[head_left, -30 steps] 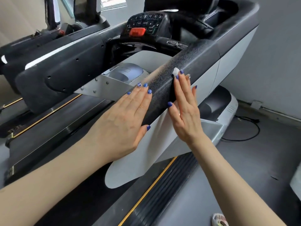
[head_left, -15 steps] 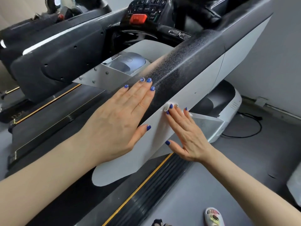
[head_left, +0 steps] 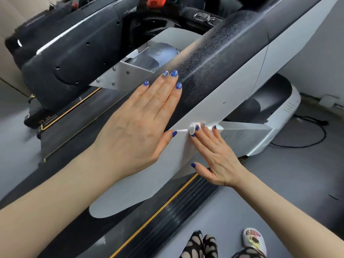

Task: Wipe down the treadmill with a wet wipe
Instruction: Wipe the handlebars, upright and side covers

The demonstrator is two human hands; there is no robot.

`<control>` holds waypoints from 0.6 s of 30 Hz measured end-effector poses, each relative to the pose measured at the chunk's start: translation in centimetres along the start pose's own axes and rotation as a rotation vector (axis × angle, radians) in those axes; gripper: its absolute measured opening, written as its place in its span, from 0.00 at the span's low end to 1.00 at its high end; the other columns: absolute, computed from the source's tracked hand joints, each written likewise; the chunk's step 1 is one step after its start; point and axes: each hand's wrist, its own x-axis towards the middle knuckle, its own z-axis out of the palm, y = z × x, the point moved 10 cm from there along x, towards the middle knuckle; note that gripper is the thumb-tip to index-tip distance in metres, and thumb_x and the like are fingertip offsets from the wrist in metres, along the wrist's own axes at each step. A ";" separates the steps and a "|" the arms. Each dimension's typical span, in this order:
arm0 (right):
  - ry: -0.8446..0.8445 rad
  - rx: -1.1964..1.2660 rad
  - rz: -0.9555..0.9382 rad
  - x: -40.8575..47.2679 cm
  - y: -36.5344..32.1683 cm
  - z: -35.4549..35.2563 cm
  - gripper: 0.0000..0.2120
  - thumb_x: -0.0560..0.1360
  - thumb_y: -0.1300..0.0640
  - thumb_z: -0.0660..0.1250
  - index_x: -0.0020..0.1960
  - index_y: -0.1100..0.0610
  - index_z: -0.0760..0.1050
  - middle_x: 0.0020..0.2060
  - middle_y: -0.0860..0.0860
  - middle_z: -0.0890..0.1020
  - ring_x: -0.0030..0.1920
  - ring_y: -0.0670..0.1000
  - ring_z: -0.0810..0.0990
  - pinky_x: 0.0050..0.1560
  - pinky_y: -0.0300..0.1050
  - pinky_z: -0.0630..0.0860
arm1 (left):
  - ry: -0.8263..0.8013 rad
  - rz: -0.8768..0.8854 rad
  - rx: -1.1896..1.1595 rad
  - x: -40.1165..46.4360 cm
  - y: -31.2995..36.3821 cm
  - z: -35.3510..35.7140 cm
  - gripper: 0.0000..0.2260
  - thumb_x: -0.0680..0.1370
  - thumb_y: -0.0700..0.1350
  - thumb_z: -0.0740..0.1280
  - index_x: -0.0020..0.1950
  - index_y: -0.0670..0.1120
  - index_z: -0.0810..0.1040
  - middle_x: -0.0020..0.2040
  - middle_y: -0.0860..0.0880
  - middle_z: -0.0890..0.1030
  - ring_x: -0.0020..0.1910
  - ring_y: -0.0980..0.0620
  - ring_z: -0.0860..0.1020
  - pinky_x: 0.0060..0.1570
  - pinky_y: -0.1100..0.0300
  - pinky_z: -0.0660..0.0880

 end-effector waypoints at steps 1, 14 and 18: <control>-0.006 -0.015 0.004 -0.4 0.9 0.2 0.34 0.83 0.43 0.52 0.83 0.53 0.42 0.82 0.48 0.43 0.82 0.56 0.46 0.80 0.56 0.41 | 0.001 0.004 0.003 0.3 0.1 0.0 0.30 0.77 0.45 0.65 0.76 0.32 0.64 0.75 0.33 0.67 0.75 0.35 0.67 0.74 0.46 0.59; 0.226 0.028 0.253 0.1 6.1 -2.8 0.34 0.81 0.47 0.56 0.83 0.53 0.48 0.82 0.49 0.45 0.82 0.51 0.45 0.80 0.53 0.40 | -0.080 0.046 0.158 0.3 0.1 1.4 0.31 0.83 0.50 0.60 0.79 0.33 0.57 0.80 0.34 0.56 0.80 0.38 0.57 0.75 0.40 0.62; 0.396 0.189 0.484 1.7 8.8 -5.7 0.35 0.81 0.46 0.56 0.80 0.62 0.50 0.80 0.54 0.48 0.81 0.50 0.40 0.80 0.54 0.39 | -0.092 0.049 0.178 0.3 0.1 1.7 0.31 0.84 0.51 0.59 0.80 0.33 0.55 0.81 0.34 0.55 0.80 0.38 0.56 0.77 0.41 0.60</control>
